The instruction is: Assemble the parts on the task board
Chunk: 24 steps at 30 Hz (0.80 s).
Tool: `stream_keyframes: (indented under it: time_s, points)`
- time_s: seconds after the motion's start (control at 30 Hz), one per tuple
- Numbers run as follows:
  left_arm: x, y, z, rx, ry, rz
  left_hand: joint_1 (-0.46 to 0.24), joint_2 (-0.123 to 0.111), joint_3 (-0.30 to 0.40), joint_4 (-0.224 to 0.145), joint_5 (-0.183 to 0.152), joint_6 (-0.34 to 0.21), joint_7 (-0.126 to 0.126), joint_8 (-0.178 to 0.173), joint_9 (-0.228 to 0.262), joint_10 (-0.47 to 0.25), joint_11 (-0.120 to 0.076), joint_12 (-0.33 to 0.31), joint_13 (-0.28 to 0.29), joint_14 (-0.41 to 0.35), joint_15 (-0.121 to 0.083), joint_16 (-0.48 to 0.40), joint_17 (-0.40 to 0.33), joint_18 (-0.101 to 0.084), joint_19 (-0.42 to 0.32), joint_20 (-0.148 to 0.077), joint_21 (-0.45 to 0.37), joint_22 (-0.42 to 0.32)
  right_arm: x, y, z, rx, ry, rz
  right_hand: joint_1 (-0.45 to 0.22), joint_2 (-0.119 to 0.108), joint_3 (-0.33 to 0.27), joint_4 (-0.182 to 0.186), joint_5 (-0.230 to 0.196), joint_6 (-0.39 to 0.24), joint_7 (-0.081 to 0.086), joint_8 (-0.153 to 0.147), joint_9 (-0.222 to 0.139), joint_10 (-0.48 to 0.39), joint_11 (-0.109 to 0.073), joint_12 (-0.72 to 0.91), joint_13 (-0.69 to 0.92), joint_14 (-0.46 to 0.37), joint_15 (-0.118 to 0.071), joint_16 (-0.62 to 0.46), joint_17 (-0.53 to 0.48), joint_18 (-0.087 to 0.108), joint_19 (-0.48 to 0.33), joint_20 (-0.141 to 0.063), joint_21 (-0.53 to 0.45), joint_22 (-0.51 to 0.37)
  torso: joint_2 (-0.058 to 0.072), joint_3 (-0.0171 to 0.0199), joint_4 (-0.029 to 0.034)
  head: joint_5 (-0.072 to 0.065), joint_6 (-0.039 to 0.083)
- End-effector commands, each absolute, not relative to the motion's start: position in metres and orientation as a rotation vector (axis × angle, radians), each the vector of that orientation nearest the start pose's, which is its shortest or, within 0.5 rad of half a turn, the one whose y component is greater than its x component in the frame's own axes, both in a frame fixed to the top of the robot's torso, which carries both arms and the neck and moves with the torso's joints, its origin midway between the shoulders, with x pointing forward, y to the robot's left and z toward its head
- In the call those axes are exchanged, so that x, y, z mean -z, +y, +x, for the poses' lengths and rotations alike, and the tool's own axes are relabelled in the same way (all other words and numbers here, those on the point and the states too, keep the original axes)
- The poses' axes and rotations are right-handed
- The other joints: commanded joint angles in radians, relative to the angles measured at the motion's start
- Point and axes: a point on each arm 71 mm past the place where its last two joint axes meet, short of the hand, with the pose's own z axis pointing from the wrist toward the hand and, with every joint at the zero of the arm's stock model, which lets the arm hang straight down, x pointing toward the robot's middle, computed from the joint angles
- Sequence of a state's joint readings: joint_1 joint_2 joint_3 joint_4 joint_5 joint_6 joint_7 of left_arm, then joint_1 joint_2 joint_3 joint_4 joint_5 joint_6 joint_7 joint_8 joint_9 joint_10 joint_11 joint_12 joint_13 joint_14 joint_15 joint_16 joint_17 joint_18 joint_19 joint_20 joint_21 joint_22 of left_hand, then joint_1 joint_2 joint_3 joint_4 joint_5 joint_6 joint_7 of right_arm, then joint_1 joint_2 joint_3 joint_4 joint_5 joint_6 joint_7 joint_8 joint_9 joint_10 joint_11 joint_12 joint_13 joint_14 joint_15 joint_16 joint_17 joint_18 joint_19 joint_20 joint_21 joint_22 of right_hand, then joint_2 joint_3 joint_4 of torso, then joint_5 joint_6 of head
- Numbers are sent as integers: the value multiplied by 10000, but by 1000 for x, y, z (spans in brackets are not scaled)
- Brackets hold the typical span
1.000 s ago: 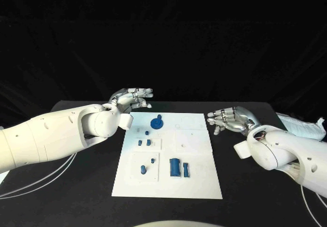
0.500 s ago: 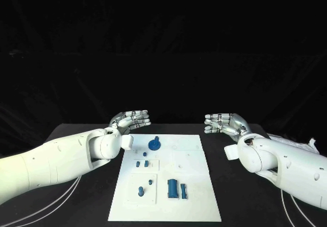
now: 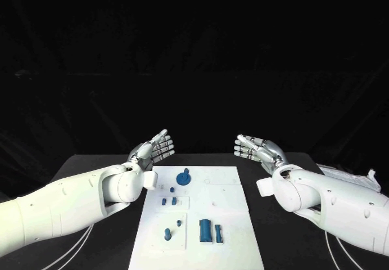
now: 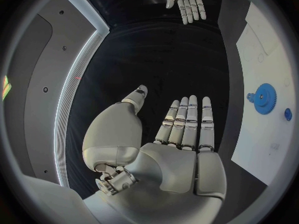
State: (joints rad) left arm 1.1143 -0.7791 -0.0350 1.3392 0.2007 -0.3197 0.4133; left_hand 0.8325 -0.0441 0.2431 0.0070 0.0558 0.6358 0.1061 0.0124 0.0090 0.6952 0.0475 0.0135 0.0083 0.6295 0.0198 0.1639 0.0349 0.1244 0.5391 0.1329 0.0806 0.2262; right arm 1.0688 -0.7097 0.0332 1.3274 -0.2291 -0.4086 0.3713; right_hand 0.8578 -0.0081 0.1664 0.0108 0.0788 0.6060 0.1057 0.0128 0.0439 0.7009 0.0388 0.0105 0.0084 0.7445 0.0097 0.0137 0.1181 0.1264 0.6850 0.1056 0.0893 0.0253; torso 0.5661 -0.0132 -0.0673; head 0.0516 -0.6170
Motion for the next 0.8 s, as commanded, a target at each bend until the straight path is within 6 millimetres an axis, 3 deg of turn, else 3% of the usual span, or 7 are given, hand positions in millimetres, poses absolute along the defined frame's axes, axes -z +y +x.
stream_keyframes:
  time_s: [0.03, 0.07, 0.23, 0.3, 0.33, 0.37, 0.8]
  points:
    - [234, 232, 498, 13266, 12739, -13490, -2656, 441, -771, -70, -558, -2029, -337, -124, -90, -2217, -475, -135, -83, -2009, -198, -524, -349, -373, -1719, -423, -806, -722, 226, -202, 497, -12976, 13021, 10994, -2736, 81, -528, -108, -788, -1933, -338, -128, -439, -2236, -388, -105, -84, -2375, -97, -137, -377, -405, -2183, -336, -893, -253, -156, 95, 480, -340, 114]
    - [233, 226, 493, 13090, 12687, -13283, -2957, 441, -865, -70, -558, -2258, -1061, -124, -90, -2469, -475, -135, -83, -2237, -198, -584, -349, -374, -1914, -471, -806, -804, 226, -200, 491, -12876, 12823, 11213, -3047, 81, -579, -108, -788, -2153, -1057, -128, -439, -2491, -388, -105, -84, -2646, -97, -137, -420, -404, -2432, -1056, -893, -253, -182, 111, 561, -414, 138]
    - [230, 209, 478, 12661, 12483, -12700, -3809, 441, -1108, -70, -558, -2911, -1061, -124, -90, -3182, -475, -135, -83, -2883, -198, -752, -349, -480, -2465, -613, -806, -1036, 225, -195, 474, -12567, 12413, 11731, -3925, 81, -750, -108, -788, -2770, -1057, -128, -439, -3219, -388, -105, -84, -3409, -97, -137, -1181, -512, -3134, -1056, -893, -253, -219, 132, 673, -516, 170]
    - [228, 203, 473, 12534, 12395, -12503, -4155, 441, -1214, -70, -558, -3177, -1061, -124, -90, -3471, -475, -135, -83, -3144, -198, -816, -349, -480, -2688, -1329, -806, -1130, 225, -194, 469, -12456, 12308, 11883, -4280, 81, -819, -108, -788, -3018, -1057, -128, -439, -3510, -388, -105, -84, -3718, -97, -137, -1181, -512, -3420, -1056, -893, -253, -219, 132, 673, -516, 170]
    - [227, 201, 471, 12482, 12354, -12418, -4327, 441, -1264, -70, -558, -3305, -1061, -124, -90, -3615, -475, -135, -83, -3273, -198, -853, -349, -1244, -2804, -1329, -806, -1176, 224, -194, 467, -12409, 12269, 11943, -4446, 81, -855, -108, -788, -3138, -1057, -128, -439, -3645, -388, -105, -84, -3861, -97, -137, -1181, -512, -3551, -1056, -893, -253, -219, 132, 673, -516, 170]
    - [227, 199, 469, 12437, 12318, -12345, -4481, 441, -1307, -70, -558, -3425, -1061, -124, -90, -3744, -475, -135, -83, -3389, -198, -887, -349, -1244, -2891, -1329, -806, -1219, 224, -193, 465, -12371, 12238, 11991, -4607, 81, -889, -108, -788, -3253, -1057, -128, -439, -3774, -388, -105, -84, -4003, -97, -137, -1181, -1264, -3683, -1056, -893, -253, -219, 132, 673, -516, 170]
    - [224, 192, 462, 12289, 12178, -12089, -6125, 441, -2431, -70, -558, -4677, -1061, -124, -90, -5118, -475, -135, -83, -4634, -198, -1639, -349, -1244, -3964, -1329, -806, -2262, 224, -192, 462, -12289, 12178, 12089, -6299, 81, -1664, -108, -788, -4456, -1057, -128, -439, -5153, -388, -105, -84, -5471, -97, -137, -1181, -1264, -5037, -1056, -893, -253, -219, 132, 673, -516, 170]
